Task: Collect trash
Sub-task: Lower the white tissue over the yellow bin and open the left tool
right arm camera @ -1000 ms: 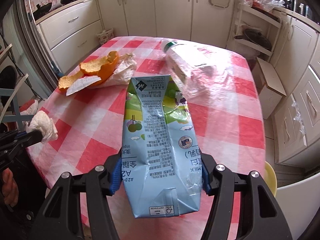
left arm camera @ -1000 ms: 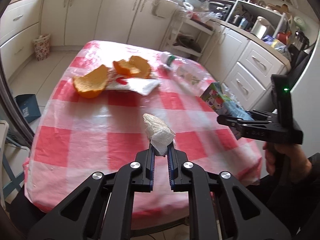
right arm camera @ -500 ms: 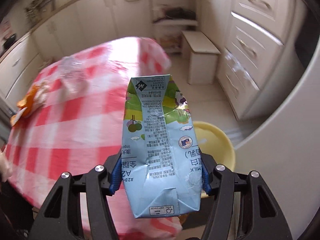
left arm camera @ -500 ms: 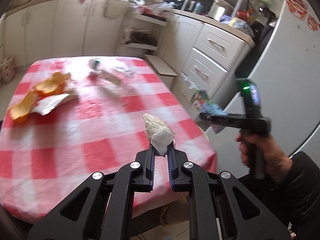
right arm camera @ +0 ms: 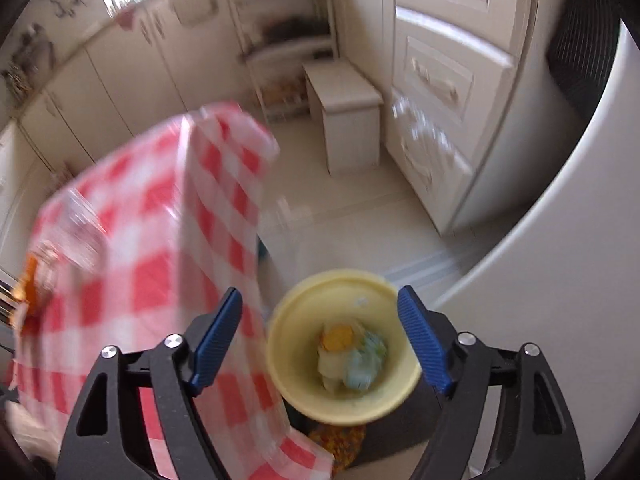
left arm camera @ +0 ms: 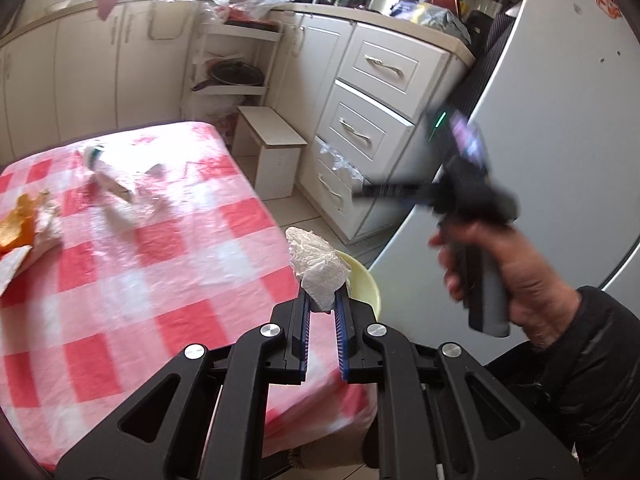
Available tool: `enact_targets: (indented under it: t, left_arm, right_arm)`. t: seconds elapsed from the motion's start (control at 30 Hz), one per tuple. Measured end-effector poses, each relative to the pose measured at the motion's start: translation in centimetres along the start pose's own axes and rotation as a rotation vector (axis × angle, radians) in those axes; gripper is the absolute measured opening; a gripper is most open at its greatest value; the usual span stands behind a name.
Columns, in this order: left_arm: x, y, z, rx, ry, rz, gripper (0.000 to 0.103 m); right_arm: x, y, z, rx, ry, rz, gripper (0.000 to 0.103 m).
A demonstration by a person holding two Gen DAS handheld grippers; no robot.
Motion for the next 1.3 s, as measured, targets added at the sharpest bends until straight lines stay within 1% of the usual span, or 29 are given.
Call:
enact_targets:
  t: [0.07,0.1,0.23,0.37,0.47,0.53,0.57,0.6,0.63,0.67,0.7,0.73,0.87,0.97,1.03,1.07,1.13,1.17,1.23,1.3]
  left_arm:
    - [0.9,1.0,-0.1,-0.003,-0.011,0.006,0.011]
    - [1.8,1.7,-0.2,-0.003,-0.021,0.006,0.011]
    - [5.3,3.4,-0.4,-0.018,-0.071,0.012,0.011]
    - [9.8,5.5,-0.9,-0.034,-0.126,0.029,0.011]
    - [13.9,7.3,-1.6,-0.038,-0.183,0.029,0.011]
    - [15.9,7.9,-1.9,-0.037,-0.215,0.017,0.011]
    - [17.1,8.2,-2.1,-0.044,-0.238,0.007,0.014]
    - [18.1,8.3,-2.2,-0.052,-0.261,0.001,0.021]
    - [18.7,8.4,-2.4,-0.06,-0.275,-0.002,0.031]
    - [19.4,8.5,-2.6,-0.069,-0.289,-0.012,0.036]
    - [19.7,8.5,-2.8,-0.074,-0.292,-0.018,0.044]
    - [20.0,8.5,-2.9,-0.077,-0.292,-0.019,0.048]
    - [19.5,8.2,-2.9,-0.08,-0.29,-0.008,0.051]
    - [17.2,7.3,-3.2,-0.098,-0.249,-0.005,0.056]
    - [15.4,6.4,-3.5,-0.119,-0.215,-0.01,0.066]
    - [13.8,5.4,-3.5,-0.137,-0.185,-0.025,0.069]
    - [11.3,3.5,-3.5,-0.171,-0.137,-0.052,0.078]
    - [10.4,2.7,-3.5,-0.186,-0.122,-0.066,0.08]
    - [7.7,-0.3,-2.9,-0.225,-0.08,-0.106,0.082]
    - [5.4,-3.4,-2.0,-0.248,-0.046,-0.163,0.083]
  right_arm:
    - [-2.7,-0.5,-1.4,0.018,0.121,-0.054,0.083]
    - [-4.2,-0.7,-2.0,0.039,0.182,-0.091,0.083]
    - [-7.0,-0.9,-3.9,0.082,0.306,-0.169,0.083]
    - [-8.0,-0.6,-5.2,0.119,0.362,-0.216,0.084]
    - [-8.4,-0.1,-5.5,0.13,0.367,-0.239,0.084]
    - [-8.1,0.2,-5.5,0.14,0.362,-0.247,0.084]
    - [-8.1,0.3,-5.5,0.148,0.362,-0.252,0.084]
    - [-8.2,0.4,-5.4,0.159,0.362,-0.26,0.084]
    - [-8.3,0.5,-5.6,0.17,0.367,-0.268,0.084]
    - [-8.5,0.5,-5.6,0.175,0.374,-0.272,0.084]
    - [-8.7,0.6,-5.8,0.177,0.382,-0.275,0.084]
    - [-8.8,0.4,-5.8,0.177,0.387,-0.276,0.084]
    - [-8.9,0.2,-5.9,0.177,0.399,-0.283,0.084]
    - [-9.0,-0.1,-5.9,0.176,0.409,-0.286,0.084]
    - [-9.1,-0.5,-6.1,0.171,0.418,-0.286,0.084]
    - [-9.1,-0.8,-6.1,0.165,0.421,-0.284,0.084]
    - [-8.7,-1.7,-6.2,0.147,0.41,-0.285,0.085]
    - [-8.5,-2.0,-6.2,0.139,0.404,-0.286,0.085]
    - [-8.1,-3.0,-6.2,0.116,0.39,-0.288,0.085]
    - [-7.7,-4.3,-6.1,0.091,0.378,-0.292,0.085]
Point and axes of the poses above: each gripper's, at about its wrist camera, not at the fingertips, and x roughly the way its jaws point, y to its right, z to its underside, the point moved 5 cm from there along x, roughly the way its jaws point, and after that the axes turned 10 degrees about -z, right-handed, at the moved point
